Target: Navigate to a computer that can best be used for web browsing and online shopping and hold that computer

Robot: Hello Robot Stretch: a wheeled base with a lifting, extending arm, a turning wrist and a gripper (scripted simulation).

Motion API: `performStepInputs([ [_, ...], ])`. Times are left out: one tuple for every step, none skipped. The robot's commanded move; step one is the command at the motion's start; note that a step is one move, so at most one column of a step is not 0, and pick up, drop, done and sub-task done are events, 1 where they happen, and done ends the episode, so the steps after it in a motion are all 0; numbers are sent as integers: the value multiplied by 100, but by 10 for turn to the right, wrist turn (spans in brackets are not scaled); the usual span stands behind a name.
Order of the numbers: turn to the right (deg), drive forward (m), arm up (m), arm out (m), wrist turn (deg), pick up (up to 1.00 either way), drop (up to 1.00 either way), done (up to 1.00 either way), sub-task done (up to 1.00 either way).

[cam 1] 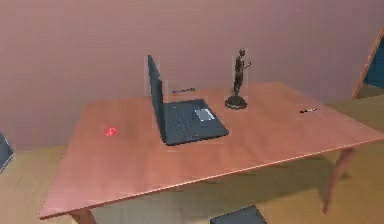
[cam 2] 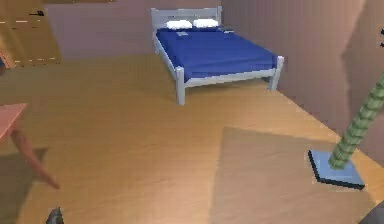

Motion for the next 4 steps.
performStepInputs([
  [450,0,0,0,0,0,0,0,0],
  [180,0,0,0,0,0,0,0,0],
  [30,0,0,0,0,0,0,0,0],
  [0,75,0,0,0,0,0,0,0],
])
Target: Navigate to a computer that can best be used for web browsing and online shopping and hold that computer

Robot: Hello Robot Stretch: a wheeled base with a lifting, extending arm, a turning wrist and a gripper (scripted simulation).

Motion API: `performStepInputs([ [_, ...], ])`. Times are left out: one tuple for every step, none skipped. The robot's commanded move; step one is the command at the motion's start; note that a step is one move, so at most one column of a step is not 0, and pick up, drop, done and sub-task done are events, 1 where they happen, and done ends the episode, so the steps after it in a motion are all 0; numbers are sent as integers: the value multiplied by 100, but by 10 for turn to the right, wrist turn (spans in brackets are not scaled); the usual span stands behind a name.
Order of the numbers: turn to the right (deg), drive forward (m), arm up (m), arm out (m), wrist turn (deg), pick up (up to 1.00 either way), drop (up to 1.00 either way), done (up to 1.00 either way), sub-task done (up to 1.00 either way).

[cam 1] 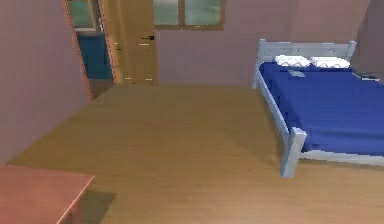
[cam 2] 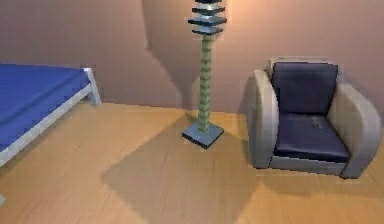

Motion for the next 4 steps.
performStepInputs([
  [-450,0,0,0,0,0,0,0,0],
  [-60,0,0,0,0,0,0,0,0],
  [0,30,0,0,0,0,0,0,0],
  [-450,0,0,0,0,0,0,0,0],
])
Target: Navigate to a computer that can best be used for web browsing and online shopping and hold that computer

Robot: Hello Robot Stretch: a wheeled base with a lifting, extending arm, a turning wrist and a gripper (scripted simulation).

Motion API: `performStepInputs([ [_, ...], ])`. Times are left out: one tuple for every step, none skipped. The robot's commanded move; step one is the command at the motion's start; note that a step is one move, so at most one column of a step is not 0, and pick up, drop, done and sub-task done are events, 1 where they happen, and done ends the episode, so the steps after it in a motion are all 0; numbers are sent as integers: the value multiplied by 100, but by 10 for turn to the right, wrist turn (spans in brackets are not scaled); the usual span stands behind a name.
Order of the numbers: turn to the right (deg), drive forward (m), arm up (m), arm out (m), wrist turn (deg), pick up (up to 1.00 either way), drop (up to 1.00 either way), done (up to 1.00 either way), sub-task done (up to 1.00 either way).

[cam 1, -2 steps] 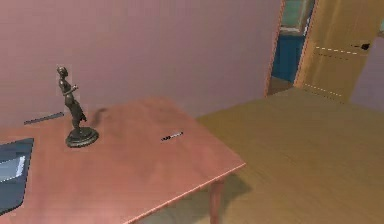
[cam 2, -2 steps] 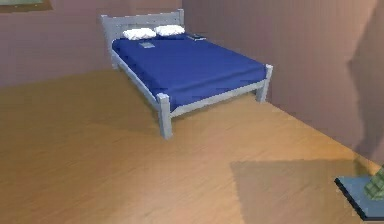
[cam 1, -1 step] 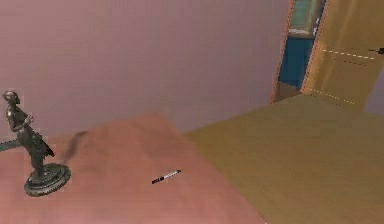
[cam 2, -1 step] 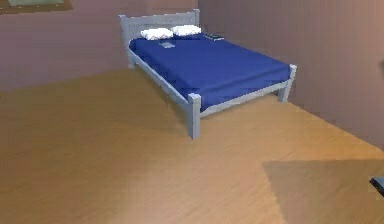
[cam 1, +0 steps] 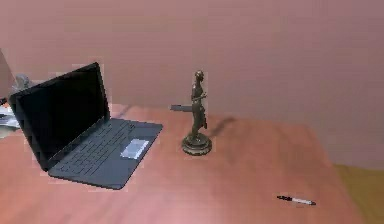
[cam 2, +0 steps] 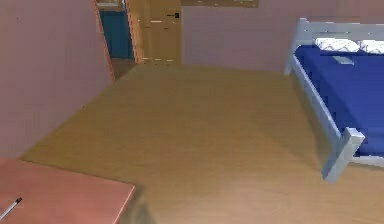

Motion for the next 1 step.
performStepInputs([
  [-450,0,0,0,0,0,0,0,0],
])
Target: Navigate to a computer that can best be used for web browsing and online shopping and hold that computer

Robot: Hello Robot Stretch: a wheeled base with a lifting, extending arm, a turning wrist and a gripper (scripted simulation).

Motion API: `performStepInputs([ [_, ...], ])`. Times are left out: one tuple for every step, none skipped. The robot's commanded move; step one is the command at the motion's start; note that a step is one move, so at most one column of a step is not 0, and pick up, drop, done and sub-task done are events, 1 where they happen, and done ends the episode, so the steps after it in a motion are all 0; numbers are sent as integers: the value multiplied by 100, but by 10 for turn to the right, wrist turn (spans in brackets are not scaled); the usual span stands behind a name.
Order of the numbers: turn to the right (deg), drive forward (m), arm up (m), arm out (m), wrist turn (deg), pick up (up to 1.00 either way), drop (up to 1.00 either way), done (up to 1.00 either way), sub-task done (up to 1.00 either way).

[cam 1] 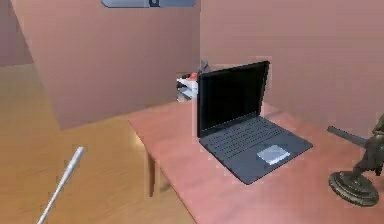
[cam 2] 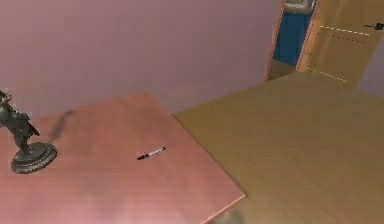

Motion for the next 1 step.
performStepInputs([
  [-450,0,0,0,0,0,0,0,0],
])
